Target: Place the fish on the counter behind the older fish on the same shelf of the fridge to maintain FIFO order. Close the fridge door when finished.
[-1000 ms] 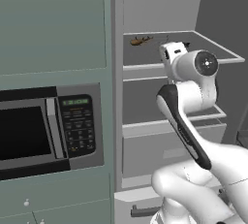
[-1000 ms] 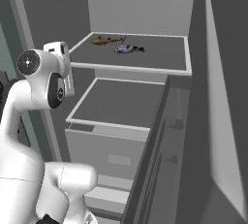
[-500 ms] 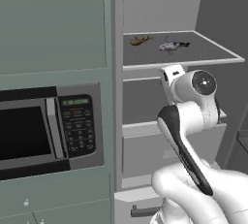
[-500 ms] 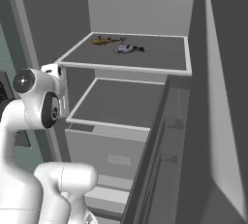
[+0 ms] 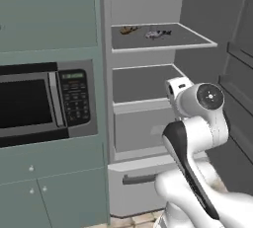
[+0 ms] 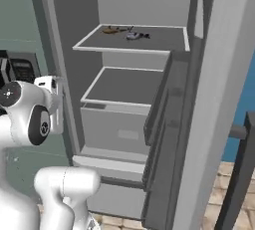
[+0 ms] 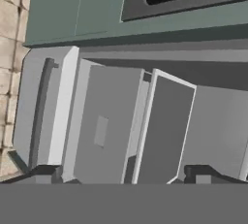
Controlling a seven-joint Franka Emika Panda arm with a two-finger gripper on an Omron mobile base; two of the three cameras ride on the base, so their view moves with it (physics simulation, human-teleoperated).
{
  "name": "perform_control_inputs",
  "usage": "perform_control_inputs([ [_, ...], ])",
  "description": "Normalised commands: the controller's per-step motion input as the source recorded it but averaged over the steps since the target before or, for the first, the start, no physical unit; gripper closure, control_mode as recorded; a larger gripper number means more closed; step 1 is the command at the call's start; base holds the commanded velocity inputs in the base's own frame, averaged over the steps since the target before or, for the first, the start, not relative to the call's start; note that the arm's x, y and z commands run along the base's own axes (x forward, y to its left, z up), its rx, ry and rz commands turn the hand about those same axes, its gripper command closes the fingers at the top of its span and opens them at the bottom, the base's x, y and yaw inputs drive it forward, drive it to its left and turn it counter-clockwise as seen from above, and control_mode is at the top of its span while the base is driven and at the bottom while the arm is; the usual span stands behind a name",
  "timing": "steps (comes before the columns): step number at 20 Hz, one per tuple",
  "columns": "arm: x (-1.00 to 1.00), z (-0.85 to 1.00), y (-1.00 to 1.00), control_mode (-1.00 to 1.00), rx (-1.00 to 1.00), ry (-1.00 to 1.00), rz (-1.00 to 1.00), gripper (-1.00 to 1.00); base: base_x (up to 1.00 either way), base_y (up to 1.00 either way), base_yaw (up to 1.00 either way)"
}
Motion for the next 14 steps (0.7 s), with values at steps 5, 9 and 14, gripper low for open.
perform_control_inputs([
  [5, 0.00, 0.00, 0.00, 1.00, 0.00, 0.00, 0.00, -1.00, -1.00, 0.00, -0.09],
  [9, 0.00, 0.00, 0.00, 1.00, 0.00, 0.00, 0.00, -1.00, -1.00, -0.05, -0.13],
  [14, 0.00, 0.00, 0.00, 1.00, 0.00, 0.00, 0.00, -1.00, -1.00, -0.51, -0.23],
])
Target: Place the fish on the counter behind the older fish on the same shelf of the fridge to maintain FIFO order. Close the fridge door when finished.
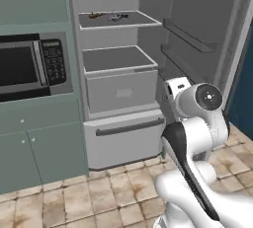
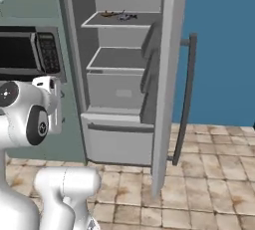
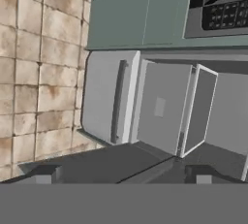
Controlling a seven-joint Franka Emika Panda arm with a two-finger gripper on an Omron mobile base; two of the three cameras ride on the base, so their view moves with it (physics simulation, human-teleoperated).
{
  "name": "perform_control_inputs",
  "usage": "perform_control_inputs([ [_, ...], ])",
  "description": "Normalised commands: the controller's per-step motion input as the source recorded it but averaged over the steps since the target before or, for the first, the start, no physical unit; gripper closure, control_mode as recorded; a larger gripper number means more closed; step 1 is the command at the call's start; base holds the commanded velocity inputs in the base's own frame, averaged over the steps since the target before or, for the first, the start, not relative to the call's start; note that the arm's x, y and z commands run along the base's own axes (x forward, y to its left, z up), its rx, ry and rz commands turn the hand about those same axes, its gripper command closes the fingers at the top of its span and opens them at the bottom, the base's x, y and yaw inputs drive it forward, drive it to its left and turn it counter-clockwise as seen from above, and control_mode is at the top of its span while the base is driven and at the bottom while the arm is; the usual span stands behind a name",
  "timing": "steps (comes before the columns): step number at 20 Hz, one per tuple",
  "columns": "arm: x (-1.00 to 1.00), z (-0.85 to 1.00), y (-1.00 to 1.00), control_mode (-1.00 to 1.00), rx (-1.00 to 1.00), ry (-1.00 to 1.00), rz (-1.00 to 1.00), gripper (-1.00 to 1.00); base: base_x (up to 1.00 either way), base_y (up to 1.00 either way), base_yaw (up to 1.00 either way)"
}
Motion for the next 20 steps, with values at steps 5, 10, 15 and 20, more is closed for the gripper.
perform_control_inputs([
  [5, 0.00, 0.00, 0.00, 1.00, 0.00, 0.00, 0.00, -1.00, -0.74, -1.00, -0.23],
  [10, 0.00, 0.00, 0.00, 1.00, 0.00, 0.00, 0.00, -1.00, -0.17, -1.00, -0.14],
  [15, 0.00, 0.00, 0.00, 1.00, 0.00, 0.00, 0.00, -1.00, 0.04, -1.00, -0.07],
  [20, 0.00, 0.00, 0.00, 1.00, 0.00, 0.00, 0.00, -1.00, 0.56, -0.93, 0.03],
])
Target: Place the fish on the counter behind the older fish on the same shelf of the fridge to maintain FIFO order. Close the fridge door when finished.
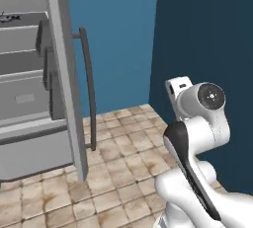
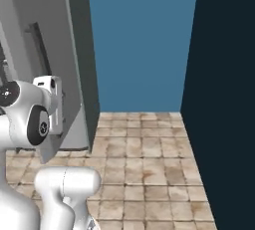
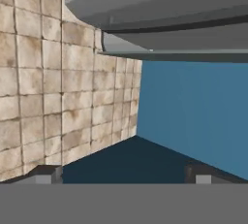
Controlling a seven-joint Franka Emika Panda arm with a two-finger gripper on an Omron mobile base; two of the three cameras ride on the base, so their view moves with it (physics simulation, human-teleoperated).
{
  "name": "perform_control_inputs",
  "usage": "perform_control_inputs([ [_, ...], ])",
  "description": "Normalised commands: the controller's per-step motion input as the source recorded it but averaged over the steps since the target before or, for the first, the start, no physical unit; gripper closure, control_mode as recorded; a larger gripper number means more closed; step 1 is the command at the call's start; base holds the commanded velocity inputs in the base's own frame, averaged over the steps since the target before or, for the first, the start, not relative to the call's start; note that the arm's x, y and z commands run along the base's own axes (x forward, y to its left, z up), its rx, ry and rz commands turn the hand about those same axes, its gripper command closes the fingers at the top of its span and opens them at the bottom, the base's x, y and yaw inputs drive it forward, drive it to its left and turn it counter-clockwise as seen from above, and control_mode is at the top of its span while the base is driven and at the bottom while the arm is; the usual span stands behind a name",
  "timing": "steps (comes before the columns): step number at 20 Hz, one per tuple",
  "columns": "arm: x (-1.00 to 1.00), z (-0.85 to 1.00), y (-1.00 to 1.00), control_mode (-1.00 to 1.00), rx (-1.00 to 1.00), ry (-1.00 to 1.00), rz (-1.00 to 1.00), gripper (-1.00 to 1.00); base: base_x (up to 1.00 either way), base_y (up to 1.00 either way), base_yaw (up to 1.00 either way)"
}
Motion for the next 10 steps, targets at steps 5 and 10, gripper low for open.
perform_control_inputs([
  [5, 0.00, 0.00, 0.00, 1.00, 0.00, 0.00, 0.00, -1.00, 1.00, -0.66, 0.33],
  [10, 0.00, 0.00, 0.00, 1.00, 0.00, 0.00, 0.00, -1.00, 0.89, -0.44, 0.49],
])
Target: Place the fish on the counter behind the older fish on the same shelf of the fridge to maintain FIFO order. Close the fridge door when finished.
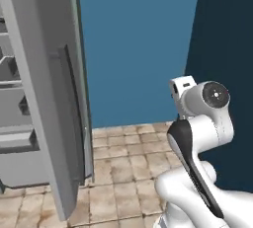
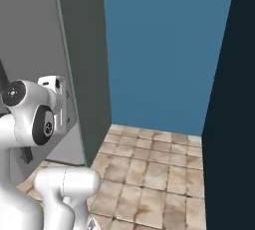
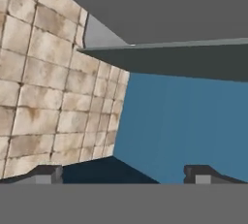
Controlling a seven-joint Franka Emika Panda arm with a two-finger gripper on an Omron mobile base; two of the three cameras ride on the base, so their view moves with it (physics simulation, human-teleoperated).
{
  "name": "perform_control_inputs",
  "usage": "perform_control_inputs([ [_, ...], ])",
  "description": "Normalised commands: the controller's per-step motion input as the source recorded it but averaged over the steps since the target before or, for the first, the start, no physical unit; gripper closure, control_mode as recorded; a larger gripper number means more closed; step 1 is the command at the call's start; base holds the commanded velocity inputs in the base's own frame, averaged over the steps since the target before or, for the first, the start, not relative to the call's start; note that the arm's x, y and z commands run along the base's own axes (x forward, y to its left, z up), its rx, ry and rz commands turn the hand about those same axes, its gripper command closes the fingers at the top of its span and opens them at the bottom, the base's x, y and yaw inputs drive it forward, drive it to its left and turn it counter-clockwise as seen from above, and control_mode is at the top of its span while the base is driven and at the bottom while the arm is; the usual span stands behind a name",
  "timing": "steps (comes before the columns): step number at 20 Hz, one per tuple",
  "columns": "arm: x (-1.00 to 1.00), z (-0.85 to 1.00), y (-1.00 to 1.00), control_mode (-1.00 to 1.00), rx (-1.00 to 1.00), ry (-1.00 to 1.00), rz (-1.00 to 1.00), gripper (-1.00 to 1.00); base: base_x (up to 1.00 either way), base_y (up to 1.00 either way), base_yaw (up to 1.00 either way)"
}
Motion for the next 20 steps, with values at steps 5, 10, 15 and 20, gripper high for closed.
perform_control_inputs([
  [5, 0.00, 0.00, 0.00, 1.00, 0.00, 0.00, 0.00, -1.00, 0.79, -0.34, 0.55],
  [10, 0.00, 0.00, 0.00, 1.00, 0.00, 0.00, 0.00, -1.00, 0.66, -0.55, 0.56],
  [15, 0.00, 0.00, 0.00, 1.00, 0.00, 0.00, 0.00, -1.00, 0.09, -0.59, 0.54],
  [20, 0.00, 0.00, 0.00, 1.00, 0.00, 0.00, 0.00, -1.00, 0.00, -0.45, 0.51],
])
